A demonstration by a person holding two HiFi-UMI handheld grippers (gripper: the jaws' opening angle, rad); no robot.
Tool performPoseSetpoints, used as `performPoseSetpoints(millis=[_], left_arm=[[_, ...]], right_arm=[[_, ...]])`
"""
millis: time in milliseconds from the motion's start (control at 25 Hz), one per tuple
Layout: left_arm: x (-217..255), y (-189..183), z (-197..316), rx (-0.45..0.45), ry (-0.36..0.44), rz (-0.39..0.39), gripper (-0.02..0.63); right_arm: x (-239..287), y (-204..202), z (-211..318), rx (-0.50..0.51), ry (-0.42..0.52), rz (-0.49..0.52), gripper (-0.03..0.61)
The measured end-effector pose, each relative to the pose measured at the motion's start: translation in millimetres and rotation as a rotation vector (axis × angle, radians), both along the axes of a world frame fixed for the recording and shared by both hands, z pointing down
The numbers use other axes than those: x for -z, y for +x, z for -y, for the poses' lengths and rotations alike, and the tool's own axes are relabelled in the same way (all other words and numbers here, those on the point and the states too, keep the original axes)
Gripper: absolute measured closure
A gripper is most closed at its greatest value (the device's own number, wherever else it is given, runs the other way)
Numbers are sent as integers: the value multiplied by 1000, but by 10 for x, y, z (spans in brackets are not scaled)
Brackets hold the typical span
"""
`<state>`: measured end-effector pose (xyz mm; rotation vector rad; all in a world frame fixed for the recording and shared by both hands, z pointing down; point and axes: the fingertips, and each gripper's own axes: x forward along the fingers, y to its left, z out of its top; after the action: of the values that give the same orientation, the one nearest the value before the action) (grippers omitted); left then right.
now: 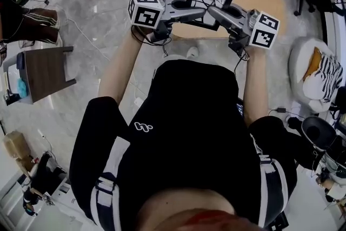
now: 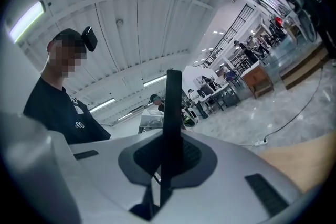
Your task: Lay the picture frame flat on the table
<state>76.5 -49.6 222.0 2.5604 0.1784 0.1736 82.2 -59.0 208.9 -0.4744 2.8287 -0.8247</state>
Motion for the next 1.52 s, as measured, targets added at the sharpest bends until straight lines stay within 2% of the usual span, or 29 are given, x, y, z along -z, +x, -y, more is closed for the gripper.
performPoseSetpoints(millis=[400, 560, 720, 1000, 1200, 1520], left_arm=[[-244, 94, 459, -11, -144, -39, 595], [-508, -182, 672, -13, -236, -25, 595], [-793, -178, 814, -5, -315, -1, 595], [-1500, -101, 849, 12, -438, 50, 594], [-2126, -34, 849, 6, -495, 95, 589], [-3157, -204, 828, 31, -612, 128, 577]], right_arm=[[-227, 123, 486, -72, -87, 75, 557], [-494, -151, 711, -81, -173, 73, 557], [-790, -155, 861, -86, -265, 80, 558], [-1507, -71, 908, -117, -423, 111, 560], [-2153, 3, 909, -138, -506, 145, 560], [-3178, -186, 919, -144, -609, 139, 560]])
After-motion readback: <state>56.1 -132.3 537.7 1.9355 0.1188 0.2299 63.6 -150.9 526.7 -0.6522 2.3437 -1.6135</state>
